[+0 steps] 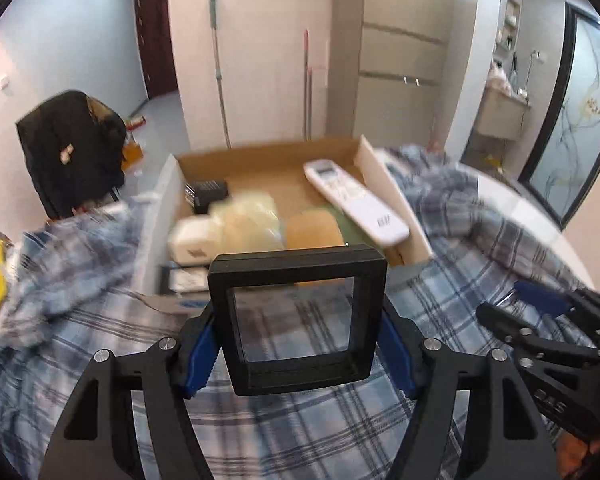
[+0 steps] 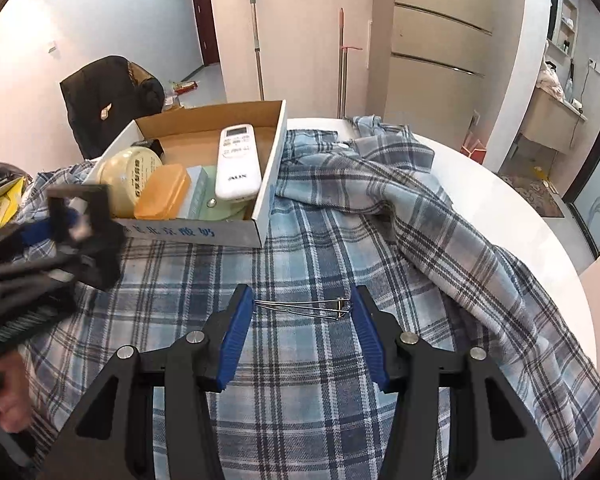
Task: Organize rigid objects
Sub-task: 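Grasp the black square frame with the left tool while the right tool lifts the clip, then lower the frame and clip into the cardboard box and open both tools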
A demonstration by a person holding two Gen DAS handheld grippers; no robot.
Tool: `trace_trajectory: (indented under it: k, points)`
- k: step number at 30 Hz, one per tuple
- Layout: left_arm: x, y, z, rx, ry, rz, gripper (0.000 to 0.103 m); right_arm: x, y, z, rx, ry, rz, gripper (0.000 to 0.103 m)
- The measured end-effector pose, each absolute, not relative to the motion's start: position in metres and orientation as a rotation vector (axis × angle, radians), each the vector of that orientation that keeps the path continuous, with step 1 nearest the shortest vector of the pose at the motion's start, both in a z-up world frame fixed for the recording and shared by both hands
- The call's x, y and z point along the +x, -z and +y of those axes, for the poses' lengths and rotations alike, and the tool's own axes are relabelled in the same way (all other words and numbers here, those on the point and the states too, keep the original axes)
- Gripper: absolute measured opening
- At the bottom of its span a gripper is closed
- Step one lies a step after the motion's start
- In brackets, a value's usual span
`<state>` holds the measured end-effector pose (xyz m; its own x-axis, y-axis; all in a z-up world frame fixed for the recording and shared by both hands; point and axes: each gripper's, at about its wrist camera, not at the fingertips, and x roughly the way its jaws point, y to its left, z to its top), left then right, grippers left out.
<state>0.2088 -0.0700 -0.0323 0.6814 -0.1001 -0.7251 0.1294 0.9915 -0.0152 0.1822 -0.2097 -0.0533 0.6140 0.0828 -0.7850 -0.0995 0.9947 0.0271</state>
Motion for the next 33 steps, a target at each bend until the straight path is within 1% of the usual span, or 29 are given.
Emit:
trace_trajectory:
  k: [5,8,13,16,19,25,28,33]
  points:
    - [0.206,-0.012,-0.046,0.042,0.110,0.716,0.072,0.180,0.036,-0.205,0.010,-0.108,0.881,0.050]
    - [0.218,-0.040,-0.031,-0.005,0.101,0.651,0.072,0.181,0.012,-0.194,-0.015,-0.121,0.835,0.050]
    - [0.249,-0.057,-0.013,-0.024,0.110,0.630,0.072,0.202,-0.031,-0.182,0.010,-0.115,0.732,0.050]
    - [0.272,-0.046,-0.009,0.005,0.163,0.669,0.072,0.218,-0.045,-0.174,0.016,-0.100,0.683,0.050]
    - [0.291,-0.027,-0.006,0.011,0.168,0.720,0.072,0.237,-0.046,-0.166,0.029,-0.102,0.676,0.050]
    - [0.317,0.011,0.008,-0.059,0.110,0.771,0.072,0.260,-0.026,-0.160,0.065,-0.098,0.698,0.050]
    - [0.324,0.030,0.013,-0.074,0.118,0.793,0.072,0.270,-0.015,-0.155,0.036,-0.089,0.721,0.050]
    - [0.328,0.044,0.017,-0.083,0.116,0.744,0.072,0.282,-0.005,-0.150,0.012,-0.076,0.750,0.050]
